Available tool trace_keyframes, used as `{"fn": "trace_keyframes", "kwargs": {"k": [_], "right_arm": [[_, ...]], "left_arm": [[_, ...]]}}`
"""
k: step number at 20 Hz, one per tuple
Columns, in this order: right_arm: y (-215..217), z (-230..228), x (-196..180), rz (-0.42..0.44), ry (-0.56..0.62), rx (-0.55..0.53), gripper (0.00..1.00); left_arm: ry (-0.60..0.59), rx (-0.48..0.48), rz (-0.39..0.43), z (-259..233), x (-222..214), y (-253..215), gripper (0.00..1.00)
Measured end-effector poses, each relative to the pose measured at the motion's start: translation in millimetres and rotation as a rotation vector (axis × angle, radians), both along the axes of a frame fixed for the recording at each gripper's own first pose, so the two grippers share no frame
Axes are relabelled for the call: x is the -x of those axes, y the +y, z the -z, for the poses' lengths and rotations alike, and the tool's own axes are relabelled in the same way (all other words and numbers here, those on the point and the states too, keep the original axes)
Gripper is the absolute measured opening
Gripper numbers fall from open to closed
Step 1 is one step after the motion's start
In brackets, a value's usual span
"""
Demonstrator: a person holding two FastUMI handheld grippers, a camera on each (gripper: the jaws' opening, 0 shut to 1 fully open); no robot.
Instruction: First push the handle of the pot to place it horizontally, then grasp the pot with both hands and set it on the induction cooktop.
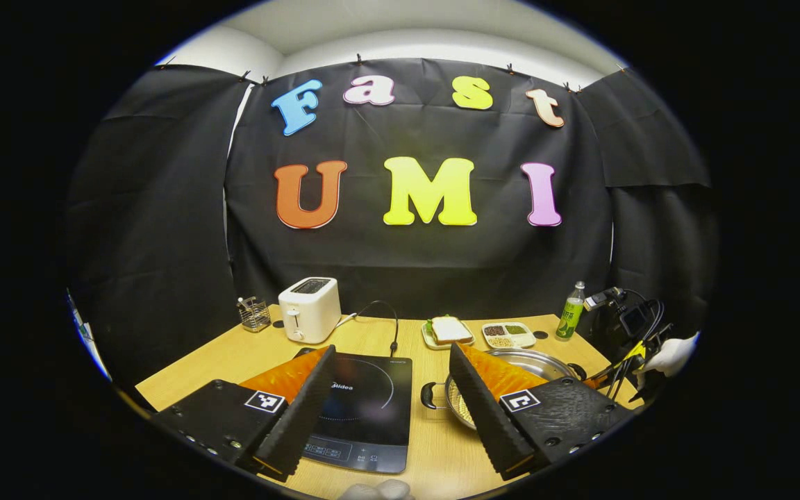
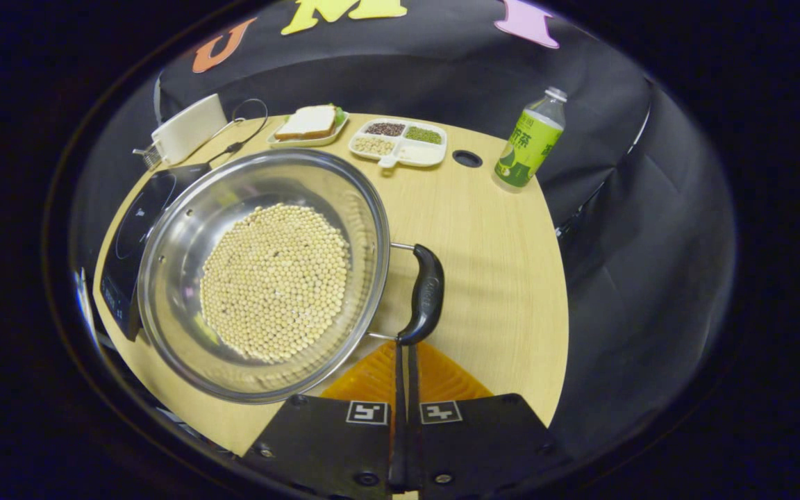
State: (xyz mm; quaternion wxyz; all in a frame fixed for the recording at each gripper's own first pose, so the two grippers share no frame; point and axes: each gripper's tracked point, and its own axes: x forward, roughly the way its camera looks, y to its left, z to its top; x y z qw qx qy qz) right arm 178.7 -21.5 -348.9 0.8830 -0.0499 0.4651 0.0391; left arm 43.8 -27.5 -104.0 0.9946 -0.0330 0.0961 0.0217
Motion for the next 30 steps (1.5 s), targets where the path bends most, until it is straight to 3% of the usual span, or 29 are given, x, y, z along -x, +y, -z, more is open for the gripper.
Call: {"fn": "trace_keyframes", "kwargs": {"k": [5,8,10,13,15,22,30], "right_arm": [[-8,-24,22,0.036,-0.098,-0.005,0.02],[-8,-40,44,0.056,-0.148,-0.027,0.10],[-4,-47,57,0.072,-0.176,-0.055,0.24],[1,-58,75,0.081,-0.215,-0.082,0.77],[1,-64,84,0.081,-0.246,-0.078,0.85],[-1,-60,91,0.094,-0.242,-0.091,0.85],[3,-47,42,0.046,-0.194,-0.101,0.85]], "left_arm": [[0.003,0.021,0.041,3,7,-9,0.96],[0.022,0.028,0.080,10,13,-13,0.97],[0.035,0.018,0.100,13,16,-14,0.96],[0.051,0.008,0.131,19,19,-19,0.96],[0.076,-0.001,0.142,27,23,-23,0.96],[0.166,-0.001,0.161,65,14,-40,0.97],[0.255,-0.009,0.143,109,-47,-61,0.97]]}}
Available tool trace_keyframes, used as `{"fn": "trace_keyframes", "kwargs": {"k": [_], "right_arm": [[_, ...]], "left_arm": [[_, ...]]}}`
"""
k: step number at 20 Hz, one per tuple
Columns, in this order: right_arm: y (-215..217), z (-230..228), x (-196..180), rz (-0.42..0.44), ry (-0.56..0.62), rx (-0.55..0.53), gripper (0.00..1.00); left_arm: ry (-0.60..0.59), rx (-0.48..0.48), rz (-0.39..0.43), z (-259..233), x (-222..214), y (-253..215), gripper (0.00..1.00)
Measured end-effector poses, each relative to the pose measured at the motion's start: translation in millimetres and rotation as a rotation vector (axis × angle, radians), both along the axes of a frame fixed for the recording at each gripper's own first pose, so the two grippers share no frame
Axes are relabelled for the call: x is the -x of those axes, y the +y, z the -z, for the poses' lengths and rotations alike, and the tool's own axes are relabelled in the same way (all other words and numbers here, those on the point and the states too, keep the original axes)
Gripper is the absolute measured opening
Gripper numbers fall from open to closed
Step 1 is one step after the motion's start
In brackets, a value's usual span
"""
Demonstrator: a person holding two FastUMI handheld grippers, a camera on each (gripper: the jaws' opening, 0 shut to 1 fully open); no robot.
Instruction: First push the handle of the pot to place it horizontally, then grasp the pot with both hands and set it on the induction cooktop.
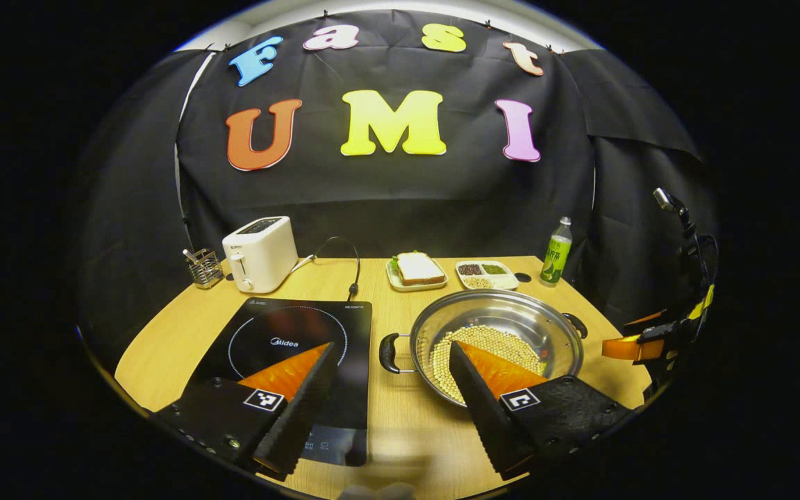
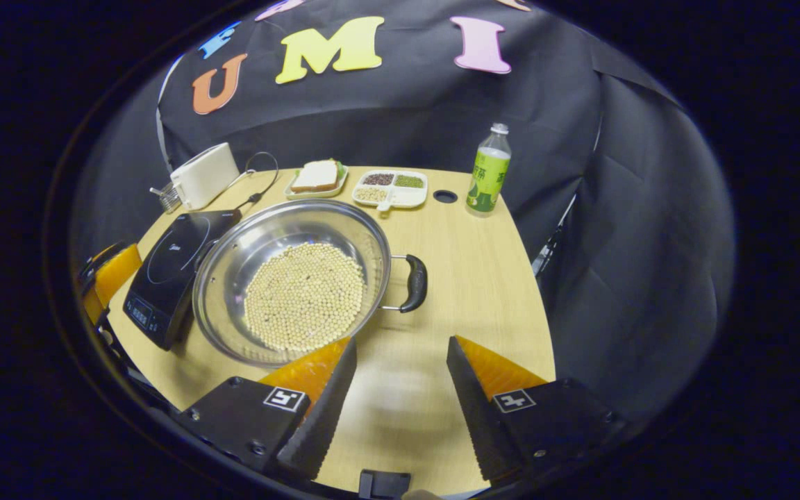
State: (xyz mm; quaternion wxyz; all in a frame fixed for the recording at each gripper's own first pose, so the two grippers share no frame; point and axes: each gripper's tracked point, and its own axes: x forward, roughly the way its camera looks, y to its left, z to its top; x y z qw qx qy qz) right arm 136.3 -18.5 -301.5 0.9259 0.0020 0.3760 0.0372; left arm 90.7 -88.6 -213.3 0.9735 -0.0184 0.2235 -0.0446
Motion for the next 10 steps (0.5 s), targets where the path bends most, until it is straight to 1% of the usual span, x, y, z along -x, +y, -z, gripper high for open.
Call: {"fn": "trace_keyframes", "kwargs": {"k": [3,4,5,7,8,10], "right_arm": [[4,7,-26,-0.021,0.014,-0.003,0.85],[7,10,-35,-0.029,0.020,-0.008,0.83],[8,14,-45,-0.036,0.028,-0.007,0.85],[10,22,-61,-0.047,0.041,-0.003,0.85],[10,25,-69,-0.049,0.049,0.003,0.83],[7,33,-84,-0.059,0.061,0.018,0.86]], "left_arm": [[0.040,-0.021,-0.006,22,-24,-6,0.97],[0.058,-0.029,-0.006,30,-30,-8,0.97],[0.075,-0.037,-0.007,38,-37,-9,0.97],[0.108,-0.049,-0.014,55,-50,-10,0.97],[0.124,-0.054,-0.020,63,-55,-10,0.97],[0.158,-0.062,-0.030,81,-65,-9,0.97]]}}
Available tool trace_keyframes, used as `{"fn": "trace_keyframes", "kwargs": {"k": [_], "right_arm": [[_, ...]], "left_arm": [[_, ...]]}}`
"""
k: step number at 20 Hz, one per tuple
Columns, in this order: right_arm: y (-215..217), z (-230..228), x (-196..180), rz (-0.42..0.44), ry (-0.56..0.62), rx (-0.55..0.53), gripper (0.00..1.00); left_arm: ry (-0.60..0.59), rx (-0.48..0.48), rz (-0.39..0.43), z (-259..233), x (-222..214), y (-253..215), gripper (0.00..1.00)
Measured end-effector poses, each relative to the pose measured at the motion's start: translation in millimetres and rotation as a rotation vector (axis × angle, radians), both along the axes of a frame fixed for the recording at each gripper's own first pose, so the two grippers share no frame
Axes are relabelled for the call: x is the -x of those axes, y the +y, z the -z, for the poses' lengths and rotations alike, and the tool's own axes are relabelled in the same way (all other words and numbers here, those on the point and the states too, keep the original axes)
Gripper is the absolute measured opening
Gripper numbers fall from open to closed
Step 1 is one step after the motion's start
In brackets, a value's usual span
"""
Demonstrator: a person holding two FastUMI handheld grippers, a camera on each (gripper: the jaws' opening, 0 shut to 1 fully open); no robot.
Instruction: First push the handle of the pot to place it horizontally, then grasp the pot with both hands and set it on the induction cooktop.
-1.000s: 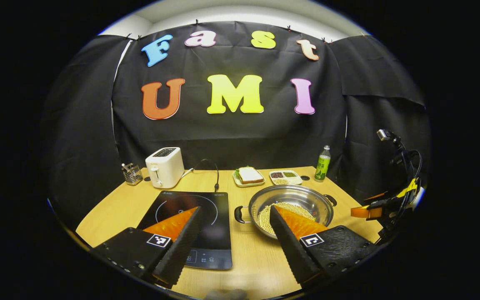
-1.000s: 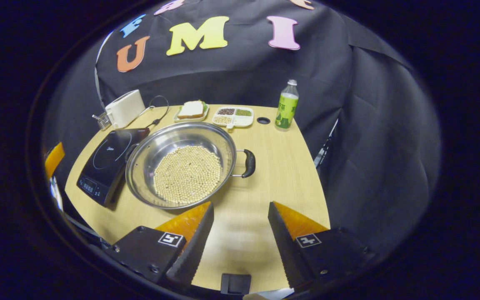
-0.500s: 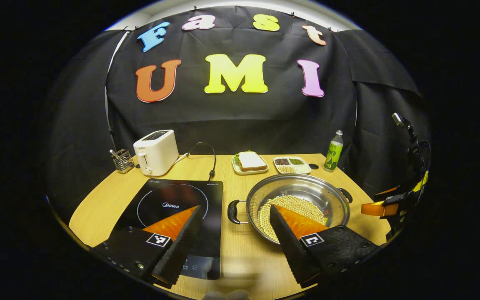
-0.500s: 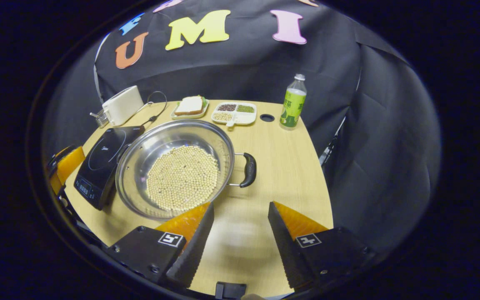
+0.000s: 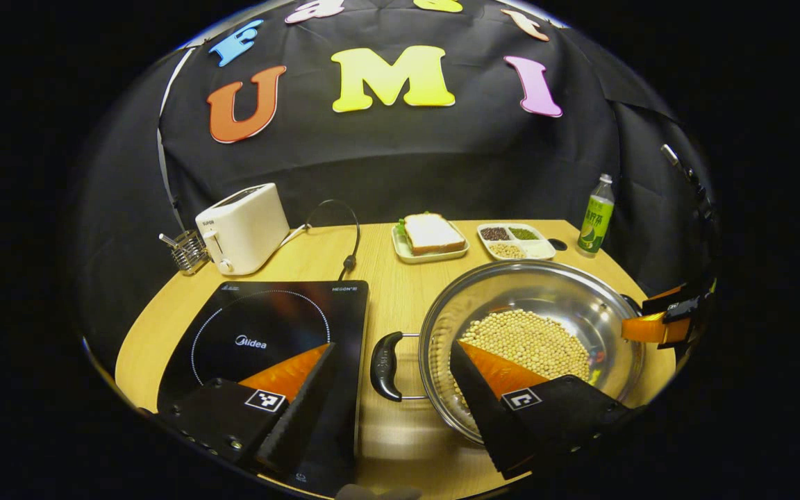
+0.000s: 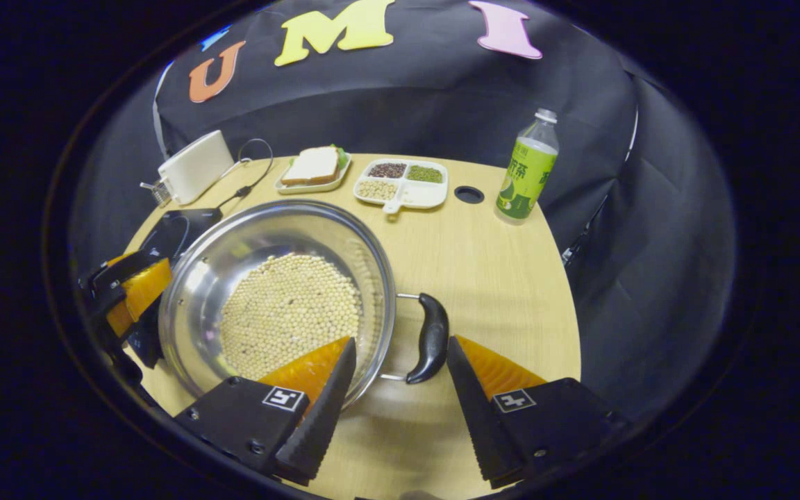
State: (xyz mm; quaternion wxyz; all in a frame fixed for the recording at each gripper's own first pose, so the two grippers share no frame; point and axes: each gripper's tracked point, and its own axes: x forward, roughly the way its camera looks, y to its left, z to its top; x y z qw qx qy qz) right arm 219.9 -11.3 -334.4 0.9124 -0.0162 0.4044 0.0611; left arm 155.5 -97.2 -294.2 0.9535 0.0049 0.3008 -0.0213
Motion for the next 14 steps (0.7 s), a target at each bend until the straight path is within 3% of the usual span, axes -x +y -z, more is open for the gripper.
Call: {"fn": "trace_keyframes", "kwargs": {"k": [6,8,9,10,12,14], "right_arm": [[5,19,-23,-0.022,0.049,-0.021,0.85],[4,26,-24,-0.027,0.072,-0.021,0.84],[4,26,-23,-0.019,0.076,-0.029,0.72],[3,27,-25,-0.009,0.081,-0.038,0.75],[4,27,-23,0.007,0.097,-0.052,0.70],[4,27,-23,0.022,0.112,-0.052,0.67]], "left_arm": [[0.096,0.019,0.015,36,-14,-19,0.97],[0.118,0.001,0.012,42,-16,-17,0.93],[0.131,-0.005,0.005,45,-17,-14,0.93],[0.127,-0.019,-0.006,44,-18,-9,0.88],[0.148,-0.026,0.000,46,-18,-9,0.73],[0.170,-0.042,0.004,47,-17,-9,0.73]]}}
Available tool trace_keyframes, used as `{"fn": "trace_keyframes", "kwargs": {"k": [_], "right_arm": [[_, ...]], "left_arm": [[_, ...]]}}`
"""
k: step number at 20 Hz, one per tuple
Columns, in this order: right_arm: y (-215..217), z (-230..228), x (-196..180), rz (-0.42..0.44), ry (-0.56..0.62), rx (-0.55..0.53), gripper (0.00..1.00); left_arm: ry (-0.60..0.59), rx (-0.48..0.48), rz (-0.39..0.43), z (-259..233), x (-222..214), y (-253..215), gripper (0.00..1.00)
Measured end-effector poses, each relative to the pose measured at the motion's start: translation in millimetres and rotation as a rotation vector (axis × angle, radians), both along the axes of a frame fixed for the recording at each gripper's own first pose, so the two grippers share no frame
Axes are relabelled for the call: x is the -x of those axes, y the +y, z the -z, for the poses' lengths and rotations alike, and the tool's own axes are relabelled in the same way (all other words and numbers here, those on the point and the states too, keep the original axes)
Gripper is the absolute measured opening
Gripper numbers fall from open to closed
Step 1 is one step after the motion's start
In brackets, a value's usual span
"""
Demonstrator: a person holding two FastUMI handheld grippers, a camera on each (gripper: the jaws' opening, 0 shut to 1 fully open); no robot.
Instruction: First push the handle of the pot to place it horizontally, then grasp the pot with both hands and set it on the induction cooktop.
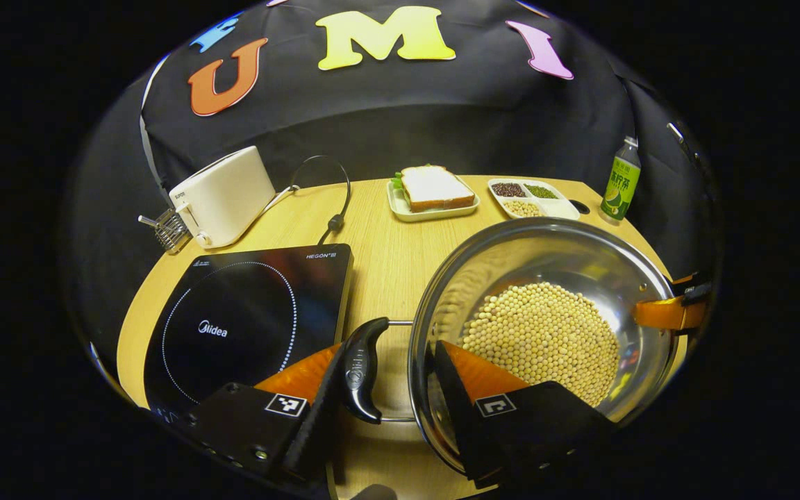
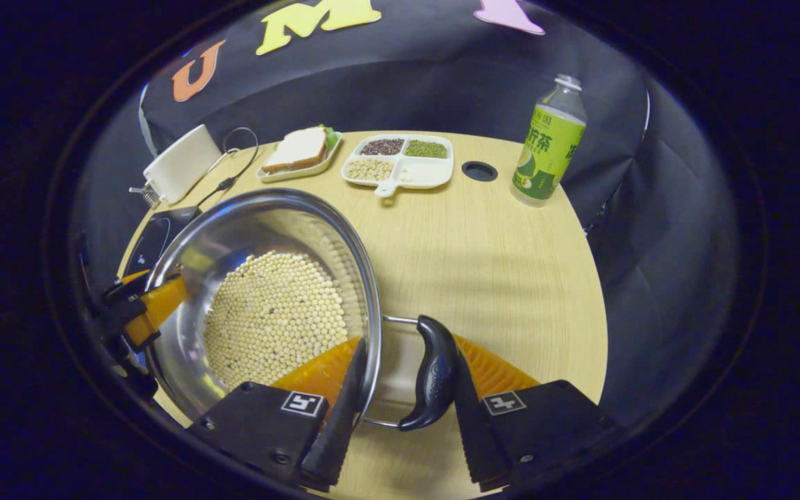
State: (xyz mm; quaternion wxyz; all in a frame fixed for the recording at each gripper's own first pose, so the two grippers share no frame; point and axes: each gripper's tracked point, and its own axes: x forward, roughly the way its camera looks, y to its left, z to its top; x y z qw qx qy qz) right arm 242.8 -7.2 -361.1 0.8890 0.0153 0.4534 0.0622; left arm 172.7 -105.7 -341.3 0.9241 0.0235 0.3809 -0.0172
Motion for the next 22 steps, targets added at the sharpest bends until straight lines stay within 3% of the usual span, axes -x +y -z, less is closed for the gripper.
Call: {"fn": "trace_keyframes", "kwargs": {"k": [7,8,9,10,11,12,22], "right_arm": [[0,0,6,-0.008,0.017,-0.006,0.59],[1,-2,10,0.006,0.025,-0.017,0.58],[1,-6,18,0.025,0.024,-0.028,0.58],[3,-13,25,0.041,0.016,-0.033,0.58],[5,-18,32,0.048,0.006,-0.028,0.58],[9,-24,39,0.059,0.001,-0.024,0.58],[119,-67,85,0.053,-0.045,-0.033,0.58]], "left_arm": [[0.091,0.051,-0.054,-2,3,-1,0.63],[0.101,0.053,-0.047,-3,8,0,0.71],[0.095,0.060,-0.037,-7,10,0,0.61],[0.083,0.060,-0.017,-12,12,2,0.61],[0.066,0.059,0.000,-19,12,4,0.71],[0.057,0.065,0.011,-22,16,9,0.61],[0.001,0.058,0.021,-59,50,115,0.60]]}}
